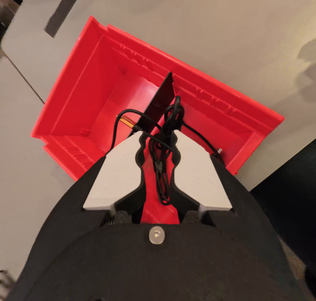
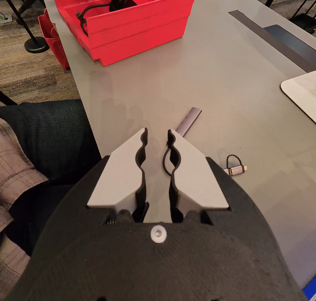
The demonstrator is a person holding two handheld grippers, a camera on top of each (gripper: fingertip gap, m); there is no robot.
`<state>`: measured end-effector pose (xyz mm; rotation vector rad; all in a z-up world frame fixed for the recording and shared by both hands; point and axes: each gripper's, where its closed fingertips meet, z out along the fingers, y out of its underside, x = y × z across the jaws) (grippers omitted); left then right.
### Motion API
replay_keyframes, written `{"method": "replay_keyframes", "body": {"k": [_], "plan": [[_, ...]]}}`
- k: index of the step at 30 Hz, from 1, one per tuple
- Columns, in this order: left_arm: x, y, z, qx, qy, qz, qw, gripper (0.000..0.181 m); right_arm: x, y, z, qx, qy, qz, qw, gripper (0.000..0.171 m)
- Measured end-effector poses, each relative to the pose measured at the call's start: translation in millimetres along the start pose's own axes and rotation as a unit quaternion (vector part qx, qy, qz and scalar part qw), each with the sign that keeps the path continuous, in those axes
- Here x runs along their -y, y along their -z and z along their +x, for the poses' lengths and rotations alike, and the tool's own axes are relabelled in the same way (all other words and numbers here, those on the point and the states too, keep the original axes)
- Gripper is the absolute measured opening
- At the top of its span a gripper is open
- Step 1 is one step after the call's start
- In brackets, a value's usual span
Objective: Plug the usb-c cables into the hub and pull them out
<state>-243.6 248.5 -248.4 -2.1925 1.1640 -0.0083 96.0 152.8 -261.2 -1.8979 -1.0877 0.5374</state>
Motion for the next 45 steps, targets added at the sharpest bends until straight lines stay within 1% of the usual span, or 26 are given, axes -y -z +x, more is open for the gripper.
{"method": "replay_keyframes", "body": {"k": [2,5,6,8,10,12,13,15,17,20,23,27,29,32,35,36,37,39,41,43,45], "plan": [[11,4,2,0.031,-0.054,-0.005,0.998,0.030,0,-1,-1,0.001,0.001,-0.001,1.000,0.021],[28,-1,19,0.042,-0.145,-0.023,0.988,0.037,0,-2,-3,0.003,0.003,-0.002,1.000,0.021],[28,-7,24,0.046,-0.175,-0.046,0.982,0.039,0,-2,-3,0.004,0.005,-0.003,1.000,0.021],[16,-20,24,0.064,-0.228,-0.115,0.965,0.041,0,-1,-3,0.002,0.006,-0.003,1.000,0.021],[3,-32,15,0.087,-0.255,-0.171,0.948,0.036,0,1,-2,0.000,0.006,-0.002,1.000,0.021],[2,-39,8,0.106,-0.256,-0.174,0.945,0.021,0,4,0,-0.003,0.004,0.001,1.000,0.021],[2,-39,7,0.108,-0.254,-0.172,0.946,0.020,0,5,1,-0.004,0.002,0.002,1.000,0.021],[9,-33,6,0.111,-0.233,-0.151,0.954,0.012,-1,5,3,-0.005,-0.002,0.003,1.000,0.021],[22,-21,-1,0.120,-0.188,-0.109,0.969,0.011,-3,4,4,-0.004,-0.004,0.002,1.000,0.021],[40,-2,-7,0.113,-0.120,-0.028,0.986,0.011,-3,2,2,0.001,-0.003,0.001,1.000,0.021],[60,16,-10,0.090,-0.045,0.068,0.993,0.011,-3,1,0,0.004,-0.001,0.001,1.000,0.021],[86,36,-21,0.074,0.052,0.197,0.976,0.011,-3,1,1,0.003,-0.002,0.000,1.000,0.021],[95,46,-28,0.070,0.088,0.245,0.963,0.010,-2,2,1,0.002,-0.002,0.001,1.000,0.021],[102,55,-32,0.057,0.123,0.292,0.947,0.010,-1,3,1,0.001,-0.002,0.002,1.000,0.021],[106,56,-28,0.016,0.161,0.322,0.933,0.010,-1,3,0,0.003,-0.001,0.002,1.000,0.021],[104,53,-26,0.007,0.169,0.321,0.932,0.010,-1,3,-1,0.003,0.000,0.002,1.000,0.021],[100,46,-24,-0.003,0.176,0.312,0.934,0.010,-1,3,-1,0.003,0.000,0.002,1.000,0.021],[85,25,-13,-0.047,0.194,0.266,0.943,0.011,0,4,-1,0.003,0.000,0.003,1.000,0.021],[83,24,-15,-0.053,0.218,0.280,0.934,0.010,-1,4,0,0.002,0.000,0.002,1.000,0.021],[75,21,-19,-0.049,0.228,0.257,0.938,0.010,-1,5,1,0.001,-0.002,0.003,1.000,0.021],[64,20,-20,-0.066,0.245,0.237,0.938,0.010,0,5,1,0.001,-0.002,0.004,1.000,0.021]]}}
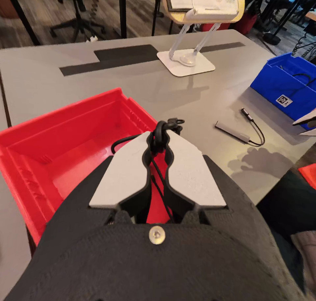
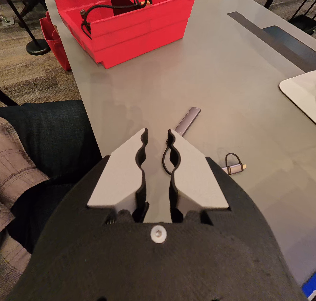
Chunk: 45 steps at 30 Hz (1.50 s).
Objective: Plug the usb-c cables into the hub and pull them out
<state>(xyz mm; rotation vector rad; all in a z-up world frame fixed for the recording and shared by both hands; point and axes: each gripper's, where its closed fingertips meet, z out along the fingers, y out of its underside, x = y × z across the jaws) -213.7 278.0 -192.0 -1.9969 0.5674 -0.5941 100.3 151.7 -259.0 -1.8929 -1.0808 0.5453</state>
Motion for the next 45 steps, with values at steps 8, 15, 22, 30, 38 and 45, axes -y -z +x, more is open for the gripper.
{"method": "replay_keyframes", "body": {"k": [8,15,22,30,38,45], "plan": [[-30,12,-24,0.051,-0.042,-0.087,0.994,0.009,-1,-2,-3,0.004,0.003,-0.003,1.000,0.021],[-10,19,-32,0.104,-0.091,-0.053,0.989,0.008,-1,-2,-2,0.004,0.003,-0.003,1.000,0.021],[46,37,-22,0.123,-0.120,0.104,0.980,0.008,-1,0,-1,0.002,0.002,-0.002,1.000,0.021],[71,34,3,0.187,-0.261,0.115,0.940,0.008,0,-2,-3,0.002,0.005,-0.004,1.000,0.021],[78,-11,97,0.097,-0.335,0.105,0.931,0.007,0,-1,-1,-0.003,0.003,-0.002,1.000,0.021],[61,-52,180,0.003,-0.356,0.095,0.930,0.008,0,2,3,-0.006,-0.001,0.004,1.000,0.021]]}}
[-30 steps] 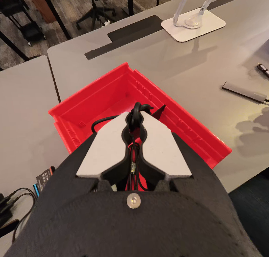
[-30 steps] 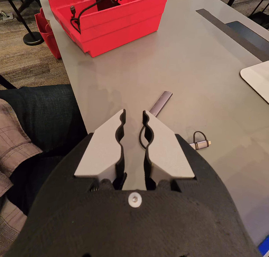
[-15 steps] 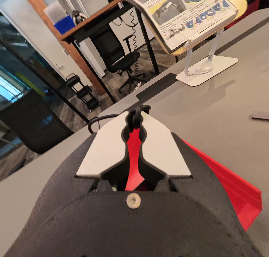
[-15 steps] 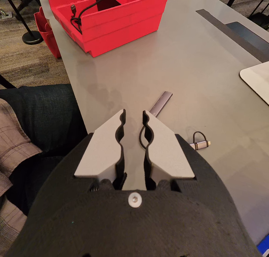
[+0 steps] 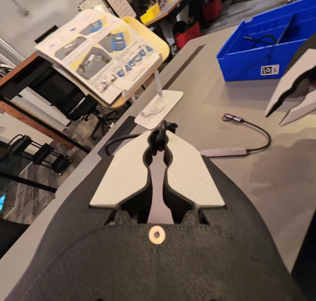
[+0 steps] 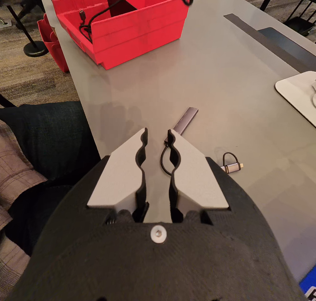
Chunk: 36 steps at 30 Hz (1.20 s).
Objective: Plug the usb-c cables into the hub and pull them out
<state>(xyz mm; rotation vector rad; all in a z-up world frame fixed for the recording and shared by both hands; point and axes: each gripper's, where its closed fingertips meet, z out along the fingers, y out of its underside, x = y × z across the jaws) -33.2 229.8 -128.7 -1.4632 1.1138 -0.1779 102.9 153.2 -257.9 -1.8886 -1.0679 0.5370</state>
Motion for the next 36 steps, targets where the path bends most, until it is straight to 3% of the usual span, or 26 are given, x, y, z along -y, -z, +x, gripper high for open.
{"method": "replay_keyframes", "body": {"k": [10,16,28,36], "plan": [[-65,-57,87,-0.029,-0.147,-0.135,0.979,0.008,-2,1,1,0.000,-0.002,-0.001,1.000,0.021],[-110,-69,118,-0.039,-0.209,-0.182,0.960,0.009,-5,2,4,-0.003,-0.007,-0.001,1.000,0.021],[-141,-64,145,-0.097,-0.209,-0.236,0.944,0.021,-6,1,3,0.000,-0.008,-0.002,1.000,0.021],[-147,-48,144,-0.123,-0.139,-0.269,0.945,0.029,-6,1,1,0.002,-0.007,0.000,1.000,0.021]]}}
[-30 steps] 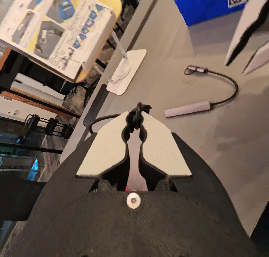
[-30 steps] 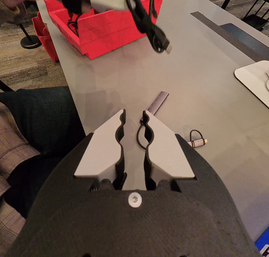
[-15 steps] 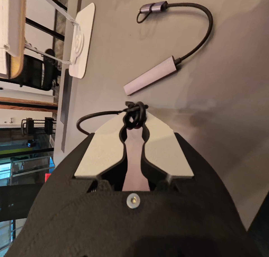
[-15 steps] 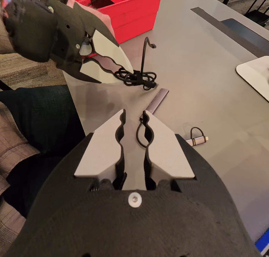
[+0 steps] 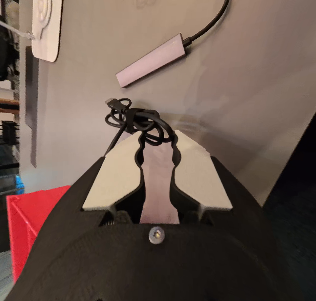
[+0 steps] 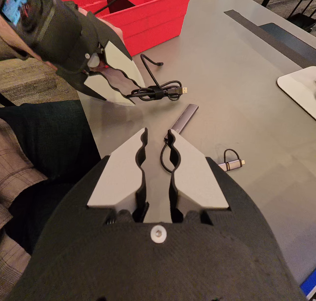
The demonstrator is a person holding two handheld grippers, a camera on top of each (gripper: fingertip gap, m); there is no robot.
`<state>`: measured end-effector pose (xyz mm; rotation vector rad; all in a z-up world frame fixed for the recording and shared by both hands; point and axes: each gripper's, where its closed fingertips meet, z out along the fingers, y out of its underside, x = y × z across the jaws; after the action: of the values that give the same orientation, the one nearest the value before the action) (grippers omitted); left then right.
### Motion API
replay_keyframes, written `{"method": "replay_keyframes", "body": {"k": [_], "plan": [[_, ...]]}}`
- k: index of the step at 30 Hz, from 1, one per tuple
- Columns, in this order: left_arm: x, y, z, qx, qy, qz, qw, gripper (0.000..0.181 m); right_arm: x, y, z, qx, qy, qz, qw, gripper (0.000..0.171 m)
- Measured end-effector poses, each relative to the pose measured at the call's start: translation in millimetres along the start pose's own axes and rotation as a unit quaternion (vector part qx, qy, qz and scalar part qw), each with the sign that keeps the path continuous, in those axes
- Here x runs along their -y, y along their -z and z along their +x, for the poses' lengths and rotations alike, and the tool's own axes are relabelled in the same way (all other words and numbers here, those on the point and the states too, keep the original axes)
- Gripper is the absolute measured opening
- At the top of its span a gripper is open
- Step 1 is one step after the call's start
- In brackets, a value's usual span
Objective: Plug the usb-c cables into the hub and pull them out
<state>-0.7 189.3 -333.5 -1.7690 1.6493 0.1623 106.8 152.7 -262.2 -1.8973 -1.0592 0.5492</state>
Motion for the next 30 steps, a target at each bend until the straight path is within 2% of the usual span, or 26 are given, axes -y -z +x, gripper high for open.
{"method": "replay_keyframes", "body": {"k": [4,7,11,16,22,27,30], "plan": [[-1,9,2,-0.040,0.118,0.009,0.992,0.033,0,-1,-1,0.002,0.001,0.000,1.000,0.021],[4,14,4,-0.075,0.211,0.039,0.974,0.038,1,-1,-3,0.004,0.003,0.000,1.000,0.021],[7,19,-8,-0.069,0.277,0.063,0.956,0.045,2,0,-2,0.002,0.002,0.002,1.000,0.021],[3,19,-24,-0.026,0.279,0.055,0.958,0.049,2,0,-3,0.003,0.003,0.001,1.000,0.021],[-14,7,-48,0.069,0.234,0.005,0.970,0.047,2,0,-3,0.004,0.003,0.002,1.000,0.021],[-23,-5,-57,0.084,0.245,-0.022,0.966,0.052,1,1,-2,0.004,0.002,0.002,1.000,0.020],[-29,-12,-50,0.053,0.279,-0.039,0.958,0.056,0,1,-1,0.004,-0.001,0.004,1.000,0.020]]}}
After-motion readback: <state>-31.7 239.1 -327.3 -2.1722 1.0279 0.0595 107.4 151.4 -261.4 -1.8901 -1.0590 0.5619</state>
